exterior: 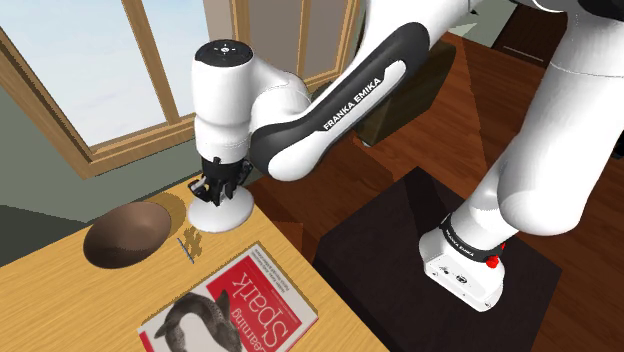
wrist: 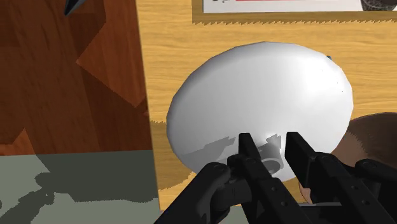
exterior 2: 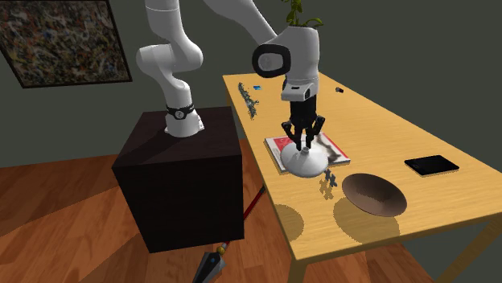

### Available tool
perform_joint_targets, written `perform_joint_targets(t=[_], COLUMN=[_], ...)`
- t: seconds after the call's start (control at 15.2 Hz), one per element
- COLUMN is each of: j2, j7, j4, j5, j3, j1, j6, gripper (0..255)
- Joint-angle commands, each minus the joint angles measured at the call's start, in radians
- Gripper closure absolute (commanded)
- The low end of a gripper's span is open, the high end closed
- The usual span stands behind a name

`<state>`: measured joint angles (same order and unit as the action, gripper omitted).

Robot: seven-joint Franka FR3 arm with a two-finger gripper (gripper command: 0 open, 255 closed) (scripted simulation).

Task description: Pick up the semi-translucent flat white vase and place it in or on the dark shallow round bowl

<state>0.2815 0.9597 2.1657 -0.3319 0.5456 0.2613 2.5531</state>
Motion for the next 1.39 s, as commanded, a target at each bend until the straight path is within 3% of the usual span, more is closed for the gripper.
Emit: perform_joint_targets(t=[0.0, 0.13, 0.73, 1.06, 1.32], j2=[-0.022, -0.042, 0.259, 0.462, 0.671], j7=[-0.016, -0.032, 0.053, 0.044, 0.000], j4=[-0.003, -0.007, -0.503, -0.874, -1.277], j5=[0.023, 0.045, -0.074, -0.107, -0.122], j3=[0.012, 0.022, -0.030, -0.062, -0.093], j1=[-0.009, -0.016, 0.156, 0.279, 0.403], j6=[-0.020, -0.041, -0.279, -0.449, -0.624], gripper=[255, 255, 255, 255, 255])
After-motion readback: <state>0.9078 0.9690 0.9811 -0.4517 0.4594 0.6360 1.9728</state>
